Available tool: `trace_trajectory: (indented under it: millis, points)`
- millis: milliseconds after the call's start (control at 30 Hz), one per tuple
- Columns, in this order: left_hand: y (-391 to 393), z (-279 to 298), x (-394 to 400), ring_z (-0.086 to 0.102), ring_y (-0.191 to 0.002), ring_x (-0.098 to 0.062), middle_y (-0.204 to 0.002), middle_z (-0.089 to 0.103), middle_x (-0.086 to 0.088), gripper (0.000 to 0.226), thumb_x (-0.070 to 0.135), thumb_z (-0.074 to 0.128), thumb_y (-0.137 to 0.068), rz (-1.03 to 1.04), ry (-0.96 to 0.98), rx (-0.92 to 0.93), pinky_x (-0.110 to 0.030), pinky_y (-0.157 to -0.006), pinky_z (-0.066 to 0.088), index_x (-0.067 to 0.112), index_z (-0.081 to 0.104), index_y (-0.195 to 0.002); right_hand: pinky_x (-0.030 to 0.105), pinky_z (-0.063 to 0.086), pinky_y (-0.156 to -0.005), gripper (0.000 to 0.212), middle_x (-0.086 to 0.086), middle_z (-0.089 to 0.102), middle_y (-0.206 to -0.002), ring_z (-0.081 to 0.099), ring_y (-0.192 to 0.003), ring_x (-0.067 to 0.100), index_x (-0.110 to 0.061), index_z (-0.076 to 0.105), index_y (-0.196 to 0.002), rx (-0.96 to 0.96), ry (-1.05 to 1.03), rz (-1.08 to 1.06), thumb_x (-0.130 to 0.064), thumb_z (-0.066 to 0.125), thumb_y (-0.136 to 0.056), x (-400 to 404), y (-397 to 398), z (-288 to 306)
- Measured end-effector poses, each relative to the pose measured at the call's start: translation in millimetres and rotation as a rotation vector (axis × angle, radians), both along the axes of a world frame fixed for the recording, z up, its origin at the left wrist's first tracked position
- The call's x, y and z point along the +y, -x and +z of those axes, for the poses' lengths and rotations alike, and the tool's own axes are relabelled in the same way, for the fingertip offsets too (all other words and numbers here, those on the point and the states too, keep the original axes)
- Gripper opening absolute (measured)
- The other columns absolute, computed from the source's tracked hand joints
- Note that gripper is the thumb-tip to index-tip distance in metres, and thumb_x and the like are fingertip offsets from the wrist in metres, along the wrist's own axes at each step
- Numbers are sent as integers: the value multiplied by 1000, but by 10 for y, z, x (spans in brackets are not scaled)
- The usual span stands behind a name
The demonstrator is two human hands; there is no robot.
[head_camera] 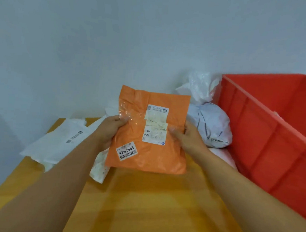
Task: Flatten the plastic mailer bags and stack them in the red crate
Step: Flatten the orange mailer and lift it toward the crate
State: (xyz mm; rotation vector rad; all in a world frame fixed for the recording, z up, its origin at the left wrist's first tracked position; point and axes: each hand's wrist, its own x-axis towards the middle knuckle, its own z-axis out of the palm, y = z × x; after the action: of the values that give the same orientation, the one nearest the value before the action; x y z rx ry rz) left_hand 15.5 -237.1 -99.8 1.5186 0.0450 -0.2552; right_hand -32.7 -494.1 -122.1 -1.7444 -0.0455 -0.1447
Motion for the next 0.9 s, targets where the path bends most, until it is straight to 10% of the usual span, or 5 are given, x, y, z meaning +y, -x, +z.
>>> trace_trajectory:
  millis: [167, 533, 900]
  points:
    - [-254, 189, -97, 72, -98, -32, -109, 73, -17, 32, 28, 60, -95, 13, -14, 61, -46, -84, 57, 3, 67, -114, 13, 53, -63, 16, -5, 73, -100, 71, -82, 1, -15, 65, -114, 126, -106, -150, -15, 59, -99, 78, -218, 112]
    - [-146, 1574, -314, 68, -108, -34, -118, 70, -18, 32, 21, 55, -99, -225, -29, 340, -51, -98, 51, 1, 63, -122, 39, 54, -93, 24, -10, 73, -110, 68, -104, 9, -26, 62, -122, 197, -5, -185, -19, 55, -100, -183, 124, 1381]
    - [-141, 2612, -1198, 71, -100, -27, -107, 75, -8, 21, 25, 56, -100, -438, -234, 140, -41, -86, 57, 13, 69, -113, 20, 50, -69, 18, -4, 72, -92, 69, -80, 3, -20, 60, -109, 195, -79, -505, -6, 57, -97, -992, 663, 2445]
